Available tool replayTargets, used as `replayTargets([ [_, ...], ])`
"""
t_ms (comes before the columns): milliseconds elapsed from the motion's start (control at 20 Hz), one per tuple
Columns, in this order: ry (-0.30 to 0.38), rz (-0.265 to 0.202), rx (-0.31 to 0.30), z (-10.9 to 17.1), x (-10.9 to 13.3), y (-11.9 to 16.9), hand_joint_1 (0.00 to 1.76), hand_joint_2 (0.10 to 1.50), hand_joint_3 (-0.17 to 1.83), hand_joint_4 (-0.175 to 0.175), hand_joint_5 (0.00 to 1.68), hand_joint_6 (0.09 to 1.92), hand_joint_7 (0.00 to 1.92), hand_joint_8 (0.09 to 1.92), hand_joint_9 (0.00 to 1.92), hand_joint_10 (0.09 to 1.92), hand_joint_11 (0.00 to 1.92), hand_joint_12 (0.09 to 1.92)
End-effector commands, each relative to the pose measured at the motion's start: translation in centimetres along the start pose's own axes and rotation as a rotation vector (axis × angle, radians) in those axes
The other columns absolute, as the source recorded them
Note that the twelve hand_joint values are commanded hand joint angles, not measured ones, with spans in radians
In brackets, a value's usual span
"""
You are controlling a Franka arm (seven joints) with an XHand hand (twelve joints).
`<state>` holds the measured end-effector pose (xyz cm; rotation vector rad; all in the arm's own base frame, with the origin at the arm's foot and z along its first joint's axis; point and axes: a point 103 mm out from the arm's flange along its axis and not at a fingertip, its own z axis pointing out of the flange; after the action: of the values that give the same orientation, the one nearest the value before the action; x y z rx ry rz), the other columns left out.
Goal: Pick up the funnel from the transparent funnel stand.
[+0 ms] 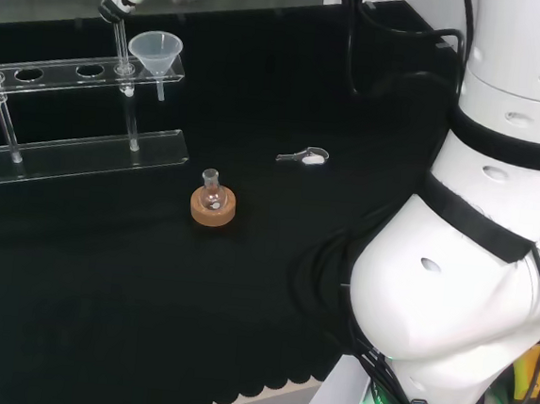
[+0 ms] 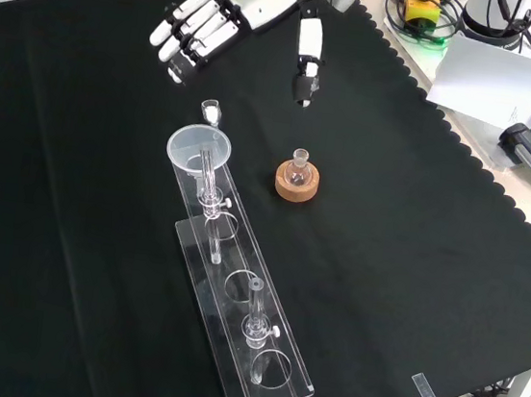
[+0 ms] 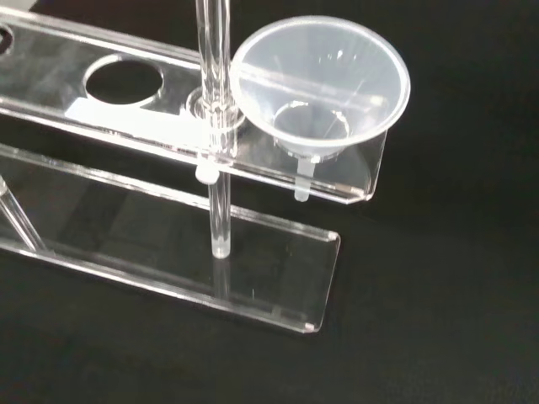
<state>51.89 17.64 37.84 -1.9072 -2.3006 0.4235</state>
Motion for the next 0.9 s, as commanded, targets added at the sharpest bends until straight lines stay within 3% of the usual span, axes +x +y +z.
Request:
replayTargets([
  [50,-0.018,-0.019,0.088,1.5,-0.1,0.5,0.48,0.67,0.03,-0.038,0.0,0.09,0.21,0.12,0.13,0.09,0.0,0.09],
  [400,0.001,-0.014,0.099,2.9,-0.7,0.9,0.48,0.67,0.03,-0.045,0.0,0.09,0.19,0.12,0.11,0.1,0.0,0.09],
  [650,0.006,-0.011,0.143,4.1,-0.9,1.2,0.48,0.67,0.02,-0.068,0.0,0.09,0.09,0.09,0.07,0.1,0.0,0.09],
  [900,0.008,0.002,0.135,4.8,-1.2,1.7,0.48,0.66,0.02,-0.07,0.0,0.09,0.01,0.09,0.0,0.09,0.0,0.09],
])
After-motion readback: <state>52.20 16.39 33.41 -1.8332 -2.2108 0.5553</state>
